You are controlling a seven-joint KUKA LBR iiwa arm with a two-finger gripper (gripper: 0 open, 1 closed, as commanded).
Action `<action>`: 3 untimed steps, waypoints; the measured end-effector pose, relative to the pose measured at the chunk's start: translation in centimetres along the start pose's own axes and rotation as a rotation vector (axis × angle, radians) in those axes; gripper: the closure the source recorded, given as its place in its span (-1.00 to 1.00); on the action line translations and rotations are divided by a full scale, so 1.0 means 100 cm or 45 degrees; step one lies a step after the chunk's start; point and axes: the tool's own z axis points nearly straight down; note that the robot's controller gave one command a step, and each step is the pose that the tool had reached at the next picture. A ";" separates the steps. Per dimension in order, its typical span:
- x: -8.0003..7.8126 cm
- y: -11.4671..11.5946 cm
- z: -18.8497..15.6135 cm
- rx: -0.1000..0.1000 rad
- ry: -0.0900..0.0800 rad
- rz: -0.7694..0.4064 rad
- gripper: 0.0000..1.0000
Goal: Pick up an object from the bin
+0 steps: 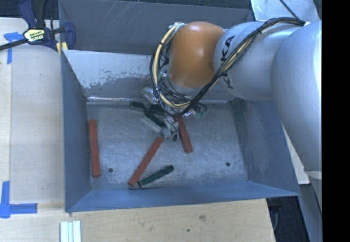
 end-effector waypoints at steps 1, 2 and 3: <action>-0.004 -0.002 -0.008 0.006 -0.020 0.003 1.00; 0.012 0.001 -0.066 0.005 -0.011 -0.096 1.00; 0.013 0.001 -0.062 0.001 -0.004 -0.093 -1.00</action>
Offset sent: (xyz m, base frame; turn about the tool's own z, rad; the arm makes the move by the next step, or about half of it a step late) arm 0.0000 0.0000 0.0000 0.0000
